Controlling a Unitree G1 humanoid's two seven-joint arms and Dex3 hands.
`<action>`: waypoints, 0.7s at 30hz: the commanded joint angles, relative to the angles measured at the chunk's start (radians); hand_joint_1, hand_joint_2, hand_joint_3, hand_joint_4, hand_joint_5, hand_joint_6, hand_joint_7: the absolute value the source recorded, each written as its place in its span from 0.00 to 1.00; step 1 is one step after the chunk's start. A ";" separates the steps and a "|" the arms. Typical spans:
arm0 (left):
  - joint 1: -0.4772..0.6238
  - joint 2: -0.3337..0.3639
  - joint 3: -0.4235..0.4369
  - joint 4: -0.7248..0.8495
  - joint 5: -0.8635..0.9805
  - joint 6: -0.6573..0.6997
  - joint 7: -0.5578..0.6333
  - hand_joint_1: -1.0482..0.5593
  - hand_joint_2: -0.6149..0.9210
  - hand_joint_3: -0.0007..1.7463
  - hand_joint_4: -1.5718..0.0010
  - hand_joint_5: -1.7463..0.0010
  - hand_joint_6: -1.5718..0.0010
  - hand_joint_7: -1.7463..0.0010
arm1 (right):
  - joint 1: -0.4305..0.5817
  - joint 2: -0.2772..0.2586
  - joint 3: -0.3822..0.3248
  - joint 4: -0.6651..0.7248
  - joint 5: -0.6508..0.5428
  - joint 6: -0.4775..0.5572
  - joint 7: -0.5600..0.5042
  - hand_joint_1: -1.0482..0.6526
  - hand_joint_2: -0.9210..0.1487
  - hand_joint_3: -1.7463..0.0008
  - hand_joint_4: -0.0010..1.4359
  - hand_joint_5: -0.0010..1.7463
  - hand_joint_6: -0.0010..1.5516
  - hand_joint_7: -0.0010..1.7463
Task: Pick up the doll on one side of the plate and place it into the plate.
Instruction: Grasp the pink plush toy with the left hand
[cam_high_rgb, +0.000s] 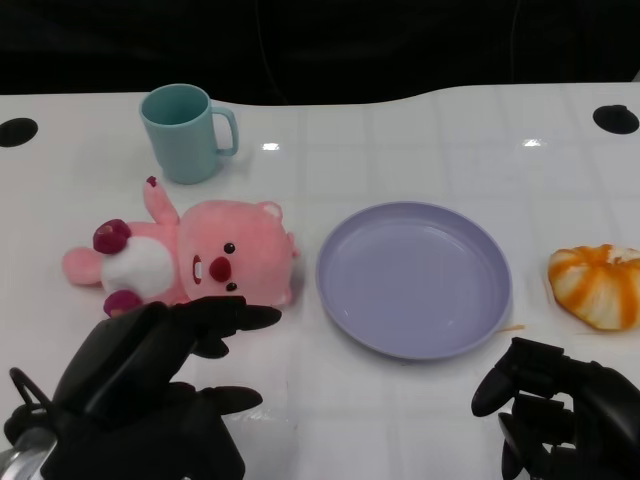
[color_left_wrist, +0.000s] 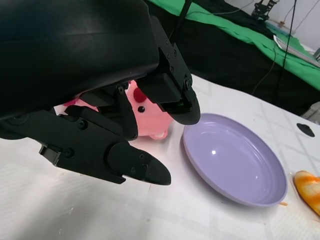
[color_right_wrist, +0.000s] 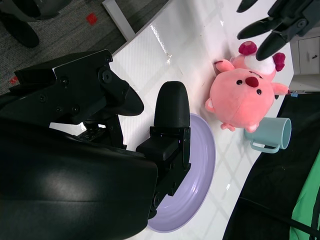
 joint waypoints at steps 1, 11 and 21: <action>-0.023 0.028 0.012 -0.015 0.046 0.010 0.000 0.37 0.98 0.00 0.68 0.69 0.58 0.99 | 0.008 -0.011 -0.016 -0.002 0.008 -0.009 0.004 0.60 0.18 0.42 0.43 1.00 0.33 0.85; -0.092 0.074 0.001 0.027 0.189 -0.046 0.024 0.32 0.98 0.00 0.73 0.85 0.68 1.00 | 0.010 -0.011 -0.022 -0.003 0.012 0.005 0.006 0.61 0.18 0.41 0.43 1.00 0.33 0.85; -0.196 0.100 -0.006 0.111 0.332 -0.046 0.020 0.30 0.97 0.00 0.82 0.89 0.75 1.00 | 0.011 -0.010 -0.026 -0.004 0.018 0.004 0.009 0.61 0.18 0.41 0.43 1.00 0.32 0.85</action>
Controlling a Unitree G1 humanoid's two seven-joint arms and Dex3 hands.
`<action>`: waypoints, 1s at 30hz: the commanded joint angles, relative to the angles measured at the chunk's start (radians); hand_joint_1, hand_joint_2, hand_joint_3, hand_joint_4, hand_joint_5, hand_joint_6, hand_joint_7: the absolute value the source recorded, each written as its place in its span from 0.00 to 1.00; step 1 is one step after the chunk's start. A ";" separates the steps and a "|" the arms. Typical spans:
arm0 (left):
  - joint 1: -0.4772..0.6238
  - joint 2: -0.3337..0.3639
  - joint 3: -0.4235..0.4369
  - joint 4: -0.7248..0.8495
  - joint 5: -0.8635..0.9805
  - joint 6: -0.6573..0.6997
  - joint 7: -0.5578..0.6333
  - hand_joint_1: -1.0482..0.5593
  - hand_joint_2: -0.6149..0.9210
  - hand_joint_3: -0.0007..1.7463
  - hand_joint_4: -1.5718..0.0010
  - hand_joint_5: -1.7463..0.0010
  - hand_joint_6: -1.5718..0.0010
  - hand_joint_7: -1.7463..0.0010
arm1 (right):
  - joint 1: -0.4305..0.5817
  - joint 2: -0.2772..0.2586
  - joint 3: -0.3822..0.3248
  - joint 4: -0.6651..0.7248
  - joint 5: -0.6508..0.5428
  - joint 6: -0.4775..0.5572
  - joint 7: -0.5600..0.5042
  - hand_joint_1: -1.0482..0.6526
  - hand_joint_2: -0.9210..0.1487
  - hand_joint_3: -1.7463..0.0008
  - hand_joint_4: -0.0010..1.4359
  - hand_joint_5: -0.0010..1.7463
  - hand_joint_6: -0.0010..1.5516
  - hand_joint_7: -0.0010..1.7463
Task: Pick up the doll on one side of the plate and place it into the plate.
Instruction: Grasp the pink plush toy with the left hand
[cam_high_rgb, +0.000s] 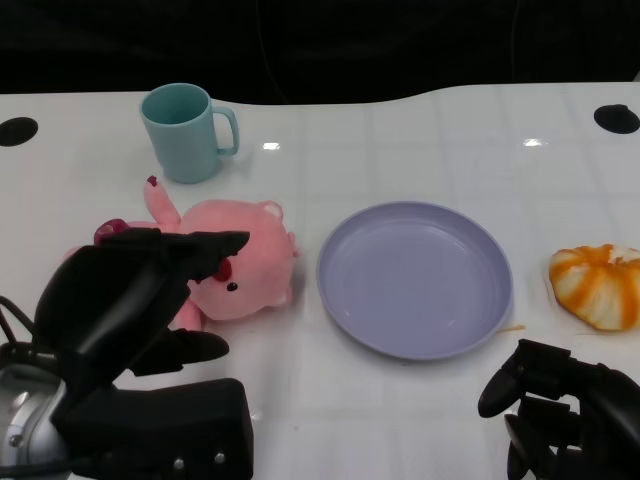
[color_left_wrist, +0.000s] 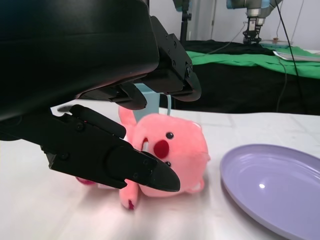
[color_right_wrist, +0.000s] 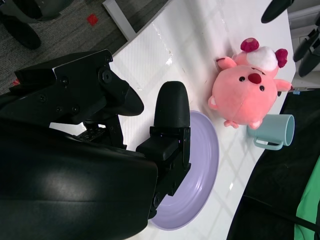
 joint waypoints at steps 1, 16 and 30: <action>-0.037 0.021 0.001 0.027 0.032 0.020 -0.010 0.30 0.97 0.00 0.83 0.89 0.76 1.00 | 0.004 -0.010 -0.011 -0.009 0.011 0.005 0.003 0.61 0.17 0.41 0.43 1.00 0.32 0.85; -0.186 0.065 -0.028 0.193 0.091 0.076 -0.071 0.27 0.97 0.00 0.89 0.88 0.84 1.00 | 0.015 -0.014 -0.014 -0.018 0.007 0.001 0.003 0.61 0.17 0.43 0.43 1.00 0.32 0.85; -0.330 0.073 -0.116 0.469 0.100 0.075 -0.072 0.28 0.98 0.00 0.92 0.89 0.88 1.00 | 0.023 -0.014 -0.012 -0.037 0.009 0.021 0.001 0.61 0.17 0.42 0.43 1.00 0.32 0.85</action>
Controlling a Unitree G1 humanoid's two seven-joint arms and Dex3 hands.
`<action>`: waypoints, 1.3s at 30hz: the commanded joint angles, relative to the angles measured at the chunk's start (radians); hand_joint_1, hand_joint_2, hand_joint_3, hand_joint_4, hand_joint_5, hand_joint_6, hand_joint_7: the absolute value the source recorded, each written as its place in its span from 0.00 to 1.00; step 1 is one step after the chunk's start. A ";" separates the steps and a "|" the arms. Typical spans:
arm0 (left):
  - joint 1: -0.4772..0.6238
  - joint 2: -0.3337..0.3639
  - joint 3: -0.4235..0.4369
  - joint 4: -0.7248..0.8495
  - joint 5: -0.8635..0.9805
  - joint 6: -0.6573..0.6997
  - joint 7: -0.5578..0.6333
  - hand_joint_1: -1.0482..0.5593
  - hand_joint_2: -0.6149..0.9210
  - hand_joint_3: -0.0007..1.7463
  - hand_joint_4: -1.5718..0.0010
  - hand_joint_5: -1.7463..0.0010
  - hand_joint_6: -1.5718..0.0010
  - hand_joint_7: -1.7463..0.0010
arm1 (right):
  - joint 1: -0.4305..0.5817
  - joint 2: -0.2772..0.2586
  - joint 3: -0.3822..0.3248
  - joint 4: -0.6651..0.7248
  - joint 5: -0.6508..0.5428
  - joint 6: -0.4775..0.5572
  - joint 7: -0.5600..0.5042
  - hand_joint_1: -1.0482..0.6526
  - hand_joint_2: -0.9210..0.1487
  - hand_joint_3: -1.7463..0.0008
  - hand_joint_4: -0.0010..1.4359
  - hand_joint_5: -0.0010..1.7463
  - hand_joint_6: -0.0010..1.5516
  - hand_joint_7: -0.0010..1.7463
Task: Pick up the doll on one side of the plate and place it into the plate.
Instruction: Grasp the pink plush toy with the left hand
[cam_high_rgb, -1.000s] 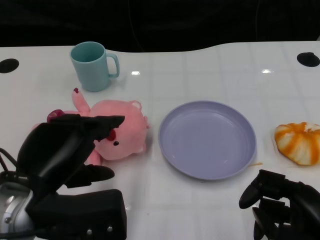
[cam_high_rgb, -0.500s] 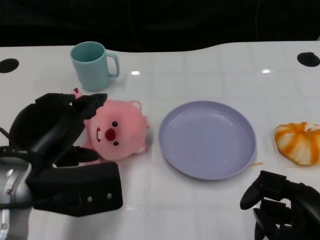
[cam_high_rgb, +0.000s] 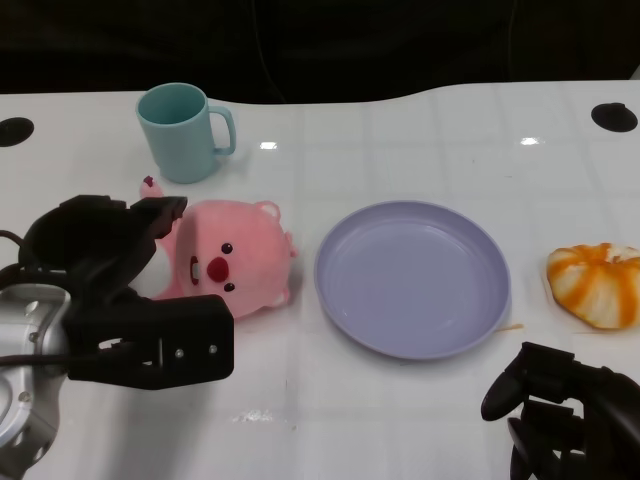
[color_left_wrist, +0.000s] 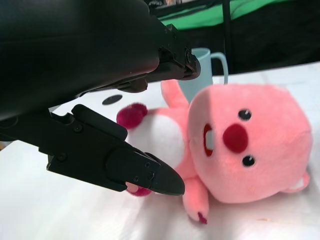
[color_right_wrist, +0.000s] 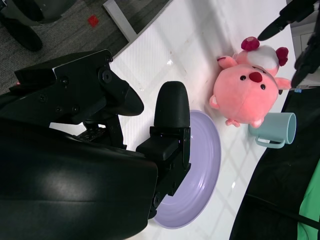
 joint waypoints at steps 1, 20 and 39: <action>-0.052 0.010 -0.020 0.062 0.007 -0.002 0.019 0.28 0.98 0.00 0.92 0.89 0.88 1.00 | 0.006 -0.012 -0.005 -0.014 0.003 0.006 0.000 0.60 0.17 0.42 0.43 1.00 0.32 0.85; -0.277 -0.055 -0.151 0.505 -0.016 -0.053 0.139 0.28 0.96 0.00 0.90 0.92 0.88 1.00 | 0.030 -0.017 -0.006 -0.035 0.003 0.005 0.002 0.60 0.18 0.42 0.43 1.00 0.32 0.85; -0.413 -0.153 -0.233 0.947 -0.093 -0.159 0.254 0.37 0.96 0.00 0.81 0.94 0.79 0.98 | 0.043 -0.028 -0.001 -0.047 -0.011 -0.009 0.009 0.58 0.21 0.41 0.44 1.00 0.33 0.85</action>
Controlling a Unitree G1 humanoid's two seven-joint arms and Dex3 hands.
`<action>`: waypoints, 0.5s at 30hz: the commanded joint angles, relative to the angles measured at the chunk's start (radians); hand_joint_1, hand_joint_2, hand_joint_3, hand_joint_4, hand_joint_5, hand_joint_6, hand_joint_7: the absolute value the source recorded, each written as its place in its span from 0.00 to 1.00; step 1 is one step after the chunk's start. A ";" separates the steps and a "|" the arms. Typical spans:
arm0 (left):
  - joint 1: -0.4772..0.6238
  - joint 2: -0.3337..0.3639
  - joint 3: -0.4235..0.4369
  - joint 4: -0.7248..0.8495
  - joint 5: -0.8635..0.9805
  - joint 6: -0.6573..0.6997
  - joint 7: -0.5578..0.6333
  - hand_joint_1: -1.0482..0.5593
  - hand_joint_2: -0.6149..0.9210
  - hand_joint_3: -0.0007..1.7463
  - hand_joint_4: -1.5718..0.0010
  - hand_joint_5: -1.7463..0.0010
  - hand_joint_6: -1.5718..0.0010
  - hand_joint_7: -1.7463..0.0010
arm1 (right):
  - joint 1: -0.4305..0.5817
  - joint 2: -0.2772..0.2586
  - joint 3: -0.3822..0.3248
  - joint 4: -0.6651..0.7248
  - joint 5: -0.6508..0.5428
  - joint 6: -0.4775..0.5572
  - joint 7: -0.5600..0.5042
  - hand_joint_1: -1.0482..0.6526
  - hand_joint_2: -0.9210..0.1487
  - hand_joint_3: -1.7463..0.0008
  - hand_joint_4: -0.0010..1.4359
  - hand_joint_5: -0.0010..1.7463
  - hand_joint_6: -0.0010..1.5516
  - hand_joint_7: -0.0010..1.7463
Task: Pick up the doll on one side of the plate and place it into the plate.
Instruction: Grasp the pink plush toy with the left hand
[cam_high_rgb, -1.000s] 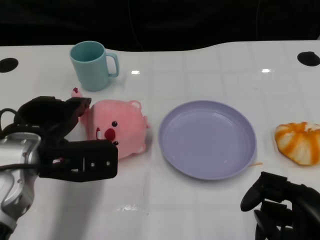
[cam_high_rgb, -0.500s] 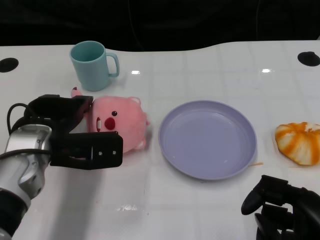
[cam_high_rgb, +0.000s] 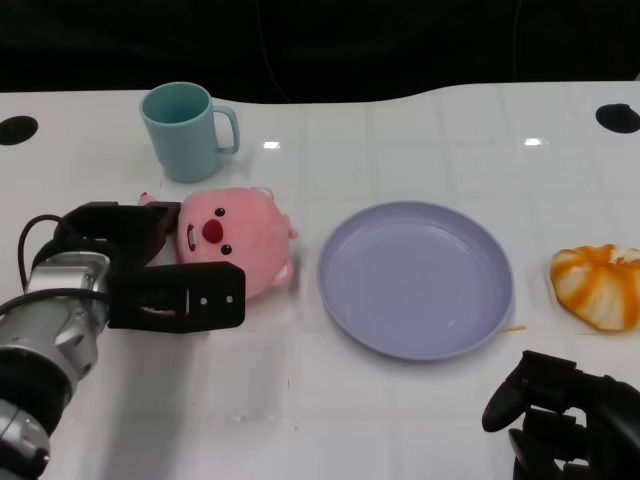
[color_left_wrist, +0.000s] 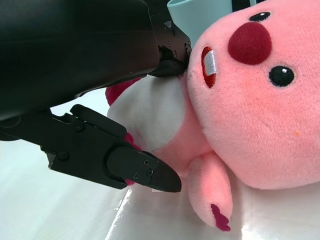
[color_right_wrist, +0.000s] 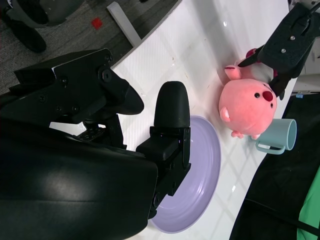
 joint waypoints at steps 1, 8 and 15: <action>-0.005 -0.026 -0.022 0.094 -0.014 -0.022 0.017 0.38 0.96 0.00 0.80 0.95 0.78 0.98 | 0.008 -0.017 -0.001 -0.010 -0.005 -0.006 0.002 0.57 0.21 0.41 0.44 1.00 0.33 0.85; -0.008 -0.069 -0.008 0.198 -0.057 -0.065 0.155 0.48 0.97 0.01 0.61 0.90 0.64 0.96 | 0.014 -0.017 0.001 -0.025 -0.009 0.008 -0.001 0.57 0.21 0.41 0.44 1.00 0.34 0.85; 0.004 -0.069 -0.018 0.288 -0.066 -0.161 0.328 0.53 1.00 0.06 0.50 0.05 0.31 0.71 | 0.015 -0.018 0.005 -0.037 -0.015 0.016 -0.004 0.58 0.21 0.41 0.44 1.00 0.33 0.84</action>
